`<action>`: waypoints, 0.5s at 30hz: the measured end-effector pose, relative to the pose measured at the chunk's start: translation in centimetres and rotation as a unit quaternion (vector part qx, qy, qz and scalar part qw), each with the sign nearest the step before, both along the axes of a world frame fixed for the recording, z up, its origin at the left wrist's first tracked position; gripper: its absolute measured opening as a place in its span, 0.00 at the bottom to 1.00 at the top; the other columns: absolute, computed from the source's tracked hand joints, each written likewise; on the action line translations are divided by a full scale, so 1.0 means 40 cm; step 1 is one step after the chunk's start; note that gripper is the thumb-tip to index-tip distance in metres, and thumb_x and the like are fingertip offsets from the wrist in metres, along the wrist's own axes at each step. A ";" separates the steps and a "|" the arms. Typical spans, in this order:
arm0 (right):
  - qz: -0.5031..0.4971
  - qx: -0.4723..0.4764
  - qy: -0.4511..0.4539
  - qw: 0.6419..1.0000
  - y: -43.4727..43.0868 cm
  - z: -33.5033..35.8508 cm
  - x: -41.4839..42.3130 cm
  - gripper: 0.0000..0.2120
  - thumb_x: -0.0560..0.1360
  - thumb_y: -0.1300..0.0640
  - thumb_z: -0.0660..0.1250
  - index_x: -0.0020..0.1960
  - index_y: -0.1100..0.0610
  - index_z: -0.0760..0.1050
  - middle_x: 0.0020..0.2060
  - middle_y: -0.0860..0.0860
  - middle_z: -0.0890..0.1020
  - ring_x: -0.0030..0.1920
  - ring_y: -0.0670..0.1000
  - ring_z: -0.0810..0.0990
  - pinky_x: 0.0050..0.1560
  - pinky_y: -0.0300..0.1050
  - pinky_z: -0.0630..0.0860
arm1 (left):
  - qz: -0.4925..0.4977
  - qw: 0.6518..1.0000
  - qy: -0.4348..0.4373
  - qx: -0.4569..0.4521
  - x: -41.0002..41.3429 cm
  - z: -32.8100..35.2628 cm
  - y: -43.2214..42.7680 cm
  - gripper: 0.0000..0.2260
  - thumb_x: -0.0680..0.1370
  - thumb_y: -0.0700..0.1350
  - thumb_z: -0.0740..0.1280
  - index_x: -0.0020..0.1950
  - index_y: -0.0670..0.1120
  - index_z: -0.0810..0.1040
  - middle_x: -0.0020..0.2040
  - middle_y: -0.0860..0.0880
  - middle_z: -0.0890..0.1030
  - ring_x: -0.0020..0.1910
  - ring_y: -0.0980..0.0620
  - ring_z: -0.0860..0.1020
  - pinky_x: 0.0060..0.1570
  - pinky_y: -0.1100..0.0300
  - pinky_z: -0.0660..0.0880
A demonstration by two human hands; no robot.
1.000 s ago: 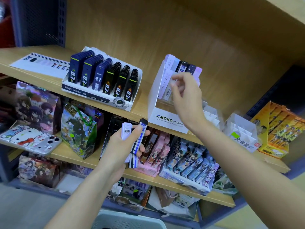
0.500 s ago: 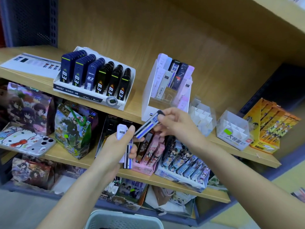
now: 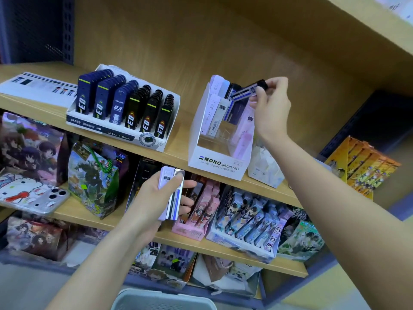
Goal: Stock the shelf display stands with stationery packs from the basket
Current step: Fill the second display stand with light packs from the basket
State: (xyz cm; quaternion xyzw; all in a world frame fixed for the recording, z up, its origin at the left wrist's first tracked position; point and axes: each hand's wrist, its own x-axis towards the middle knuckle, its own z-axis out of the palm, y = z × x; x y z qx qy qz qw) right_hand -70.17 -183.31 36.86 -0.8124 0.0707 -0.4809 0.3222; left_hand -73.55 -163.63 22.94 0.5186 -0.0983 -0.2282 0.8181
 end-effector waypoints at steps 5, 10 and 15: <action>-0.001 -0.067 0.037 0.997 -0.020 0.024 0.033 0.04 0.80 0.64 0.56 0.50 0.56 0.66 0.39 0.46 0.74 0.38 0.49 0.75 0.45 0.46 0.78 | -0.005 0.997 -0.067 0.034 0.003 0.027 -0.001 0.11 0.79 0.48 0.62 0.53 0.41 0.77 0.31 0.51 0.82 0.24 0.54 0.75 0.27 0.64 0.75; -0.010 -0.124 0.092 0.988 -0.041 0.072 0.065 0.06 0.78 0.64 0.60 0.52 0.58 0.74 0.38 0.49 0.76 0.39 0.49 0.76 0.45 0.45 0.78 | -0.026 0.996 -0.072 0.044 0.018 0.049 -0.010 0.15 0.79 0.51 0.62 0.44 0.38 0.76 0.23 0.50 0.74 0.22 0.52 0.69 0.24 0.64 0.69; -0.041 -0.158 0.143 0.976 -0.066 0.087 0.092 0.07 0.75 0.61 0.67 0.52 0.58 0.81 0.46 0.53 0.81 0.44 0.47 0.76 0.42 0.26 0.69 | -0.033 0.999 -0.026 -0.001 0.052 0.097 -0.035 0.10 0.81 0.45 0.60 0.45 0.40 0.72 0.31 0.44 0.77 0.23 0.52 0.67 0.22 0.62 0.65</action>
